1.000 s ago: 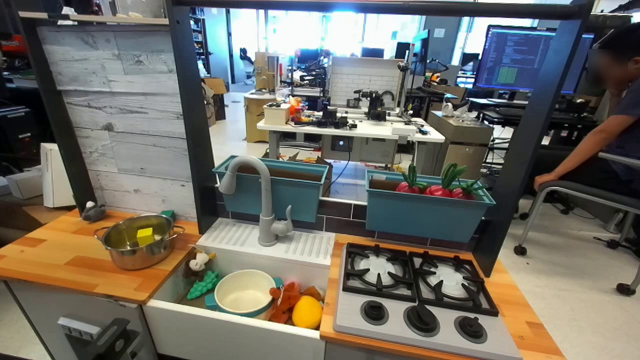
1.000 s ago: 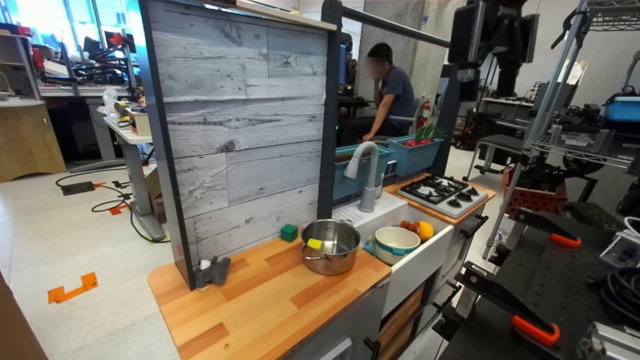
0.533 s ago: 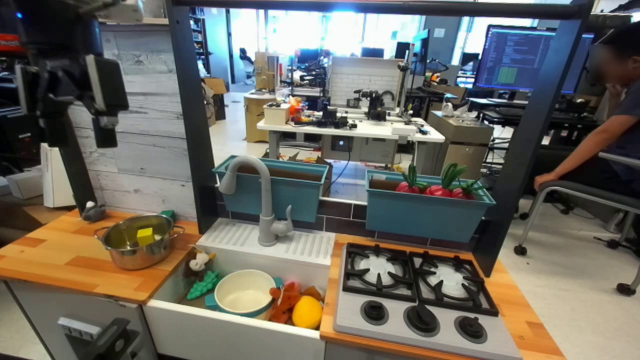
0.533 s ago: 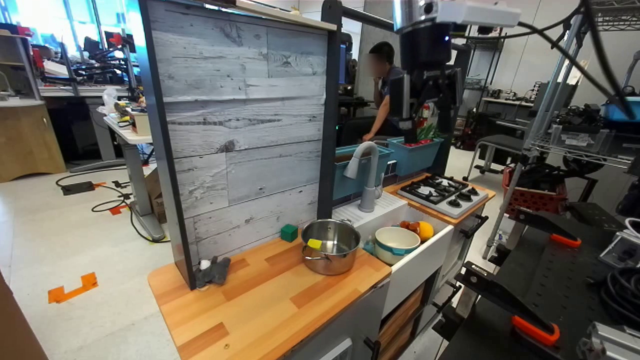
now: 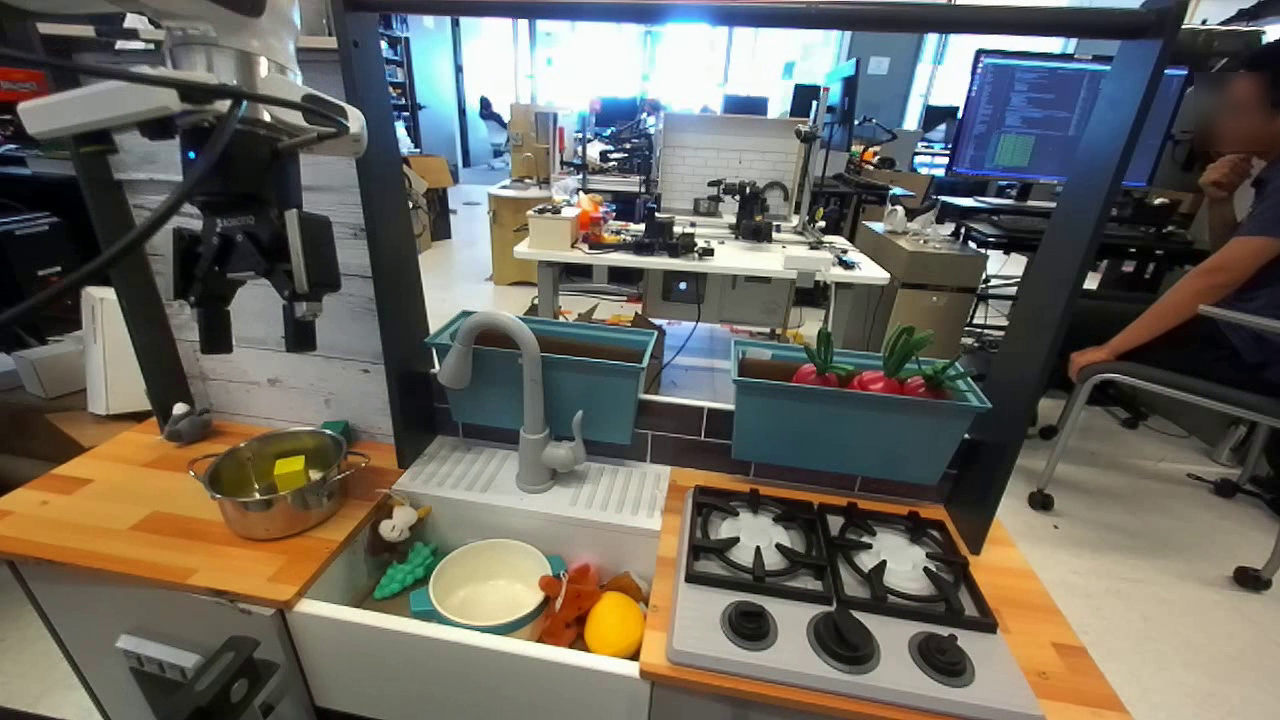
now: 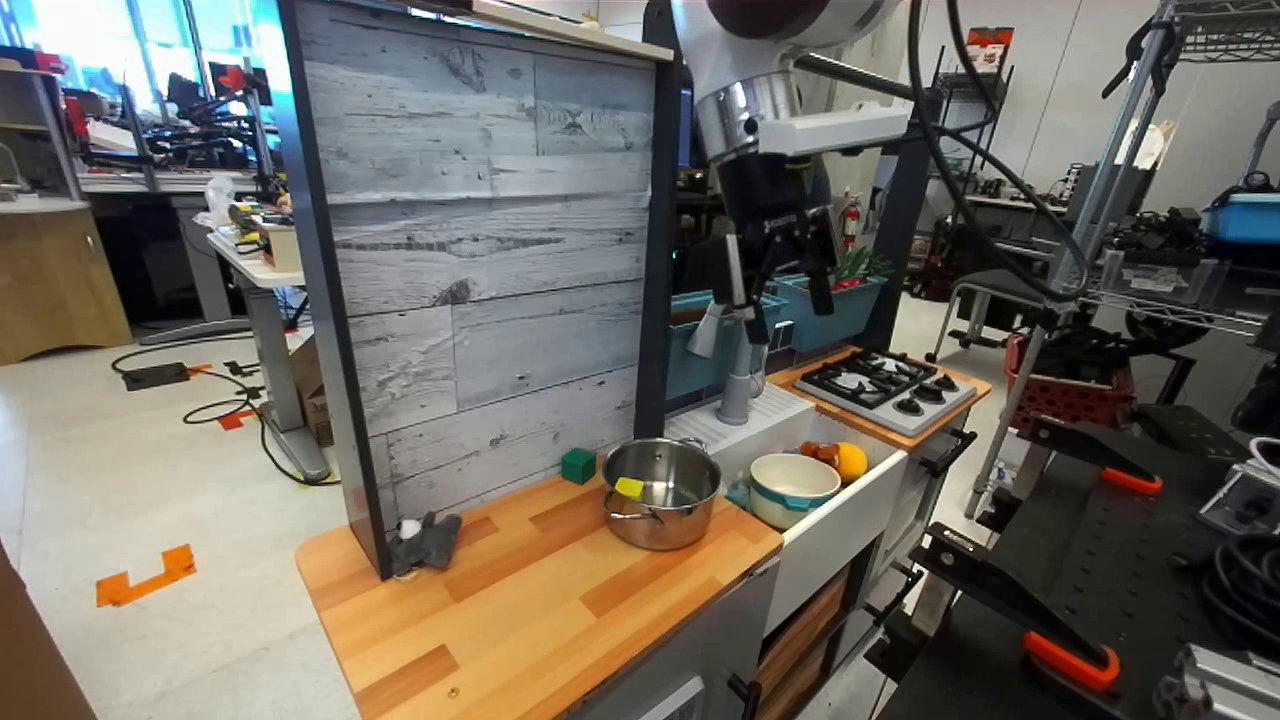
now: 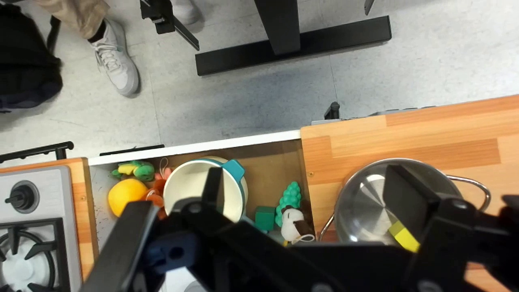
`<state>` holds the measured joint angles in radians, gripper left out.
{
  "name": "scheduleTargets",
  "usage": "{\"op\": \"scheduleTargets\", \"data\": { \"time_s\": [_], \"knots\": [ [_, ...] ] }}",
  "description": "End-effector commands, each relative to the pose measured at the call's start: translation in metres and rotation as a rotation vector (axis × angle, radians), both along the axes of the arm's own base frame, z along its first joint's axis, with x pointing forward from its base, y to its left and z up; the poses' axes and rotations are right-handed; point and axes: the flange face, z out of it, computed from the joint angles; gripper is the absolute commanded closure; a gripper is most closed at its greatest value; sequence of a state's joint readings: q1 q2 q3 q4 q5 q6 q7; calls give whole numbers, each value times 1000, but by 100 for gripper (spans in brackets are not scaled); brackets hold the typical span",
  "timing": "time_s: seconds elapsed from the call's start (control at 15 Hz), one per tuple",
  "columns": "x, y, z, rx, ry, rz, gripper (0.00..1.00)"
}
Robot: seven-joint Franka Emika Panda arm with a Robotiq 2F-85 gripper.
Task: Move the pot
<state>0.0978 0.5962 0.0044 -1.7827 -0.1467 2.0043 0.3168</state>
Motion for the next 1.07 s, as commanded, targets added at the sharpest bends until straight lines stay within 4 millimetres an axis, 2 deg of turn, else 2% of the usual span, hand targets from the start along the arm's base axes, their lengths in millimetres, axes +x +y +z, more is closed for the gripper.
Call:
{"op": "scheduleTargets", "data": {
  "time_s": [0.0,0.27,0.4,0.73,1.0],
  "knots": [
    [28,0,-27,-37,69,-3,0],
    [44,-1,-65,-50,75,-36,0],
    [43,0,-87,-43,68,-47,0],
    [44,12,-150,62,-118,-122,0],
    [39,16,-185,66,-150,-119,0]
  ]
}}
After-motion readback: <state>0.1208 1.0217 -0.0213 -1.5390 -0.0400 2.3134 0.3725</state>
